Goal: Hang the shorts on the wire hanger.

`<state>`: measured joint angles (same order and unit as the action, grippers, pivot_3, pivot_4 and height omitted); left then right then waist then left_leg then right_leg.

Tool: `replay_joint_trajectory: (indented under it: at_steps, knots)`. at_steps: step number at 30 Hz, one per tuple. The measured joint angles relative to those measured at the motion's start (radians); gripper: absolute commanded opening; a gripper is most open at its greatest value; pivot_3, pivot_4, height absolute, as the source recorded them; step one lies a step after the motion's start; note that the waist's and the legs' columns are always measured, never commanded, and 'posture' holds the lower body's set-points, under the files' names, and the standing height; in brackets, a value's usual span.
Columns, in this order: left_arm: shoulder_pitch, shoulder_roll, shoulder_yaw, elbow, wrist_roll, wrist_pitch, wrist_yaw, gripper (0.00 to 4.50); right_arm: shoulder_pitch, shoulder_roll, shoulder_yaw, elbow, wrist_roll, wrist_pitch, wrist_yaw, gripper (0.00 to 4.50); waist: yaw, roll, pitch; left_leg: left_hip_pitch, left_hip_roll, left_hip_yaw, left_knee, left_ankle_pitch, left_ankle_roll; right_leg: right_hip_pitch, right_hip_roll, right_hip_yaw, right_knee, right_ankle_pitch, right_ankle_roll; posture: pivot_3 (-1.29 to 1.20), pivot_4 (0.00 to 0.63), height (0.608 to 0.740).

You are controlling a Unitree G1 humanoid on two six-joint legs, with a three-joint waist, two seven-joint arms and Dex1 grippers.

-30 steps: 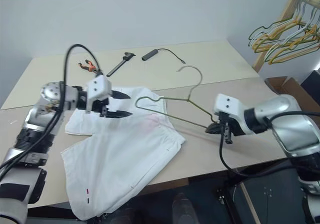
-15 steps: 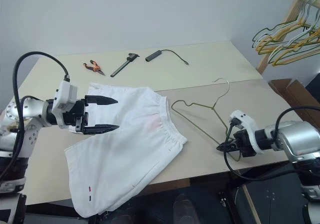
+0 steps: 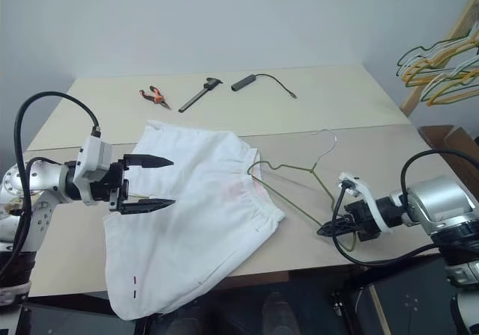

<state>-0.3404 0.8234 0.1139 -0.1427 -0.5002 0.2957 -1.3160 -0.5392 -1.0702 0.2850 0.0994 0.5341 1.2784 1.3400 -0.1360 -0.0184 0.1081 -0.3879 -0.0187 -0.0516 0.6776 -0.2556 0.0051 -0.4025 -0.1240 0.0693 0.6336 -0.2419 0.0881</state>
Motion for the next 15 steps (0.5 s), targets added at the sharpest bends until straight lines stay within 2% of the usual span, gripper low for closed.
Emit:
replay_joint_trajectory:
  at_steps: [6, 15]
  knots:
    - [0.005, 0.004, 0.0, -0.007, -0.009, 0.0, 0.008, 4.48, 0.007, -0.017, 0.003, 0.022, 0.003, 0.013, 0.004, 0.0, 0.024, 0.0, 0.0, 0.0, 0.0, 0.001, 0.0, 0.0, 0.0, 0.0, 0.0, 0.0, -0.001, 0.0, 0.0, -0.07, 0.09, 0.74]
    - [0.026, 0.011, 0.0, -0.019, -0.01, -0.004, 0.007, 4.48, 0.071, -0.121, 0.003, -0.023, 0.046, 0.022, 0.047, 0.0, 0.044, 0.0, 0.0, 0.0, 0.0, 0.007, 0.0, 0.0, 0.0, 0.0, 0.0, -0.001, -0.001, 0.0, 0.0, -0.06, 0.087, 0.74]
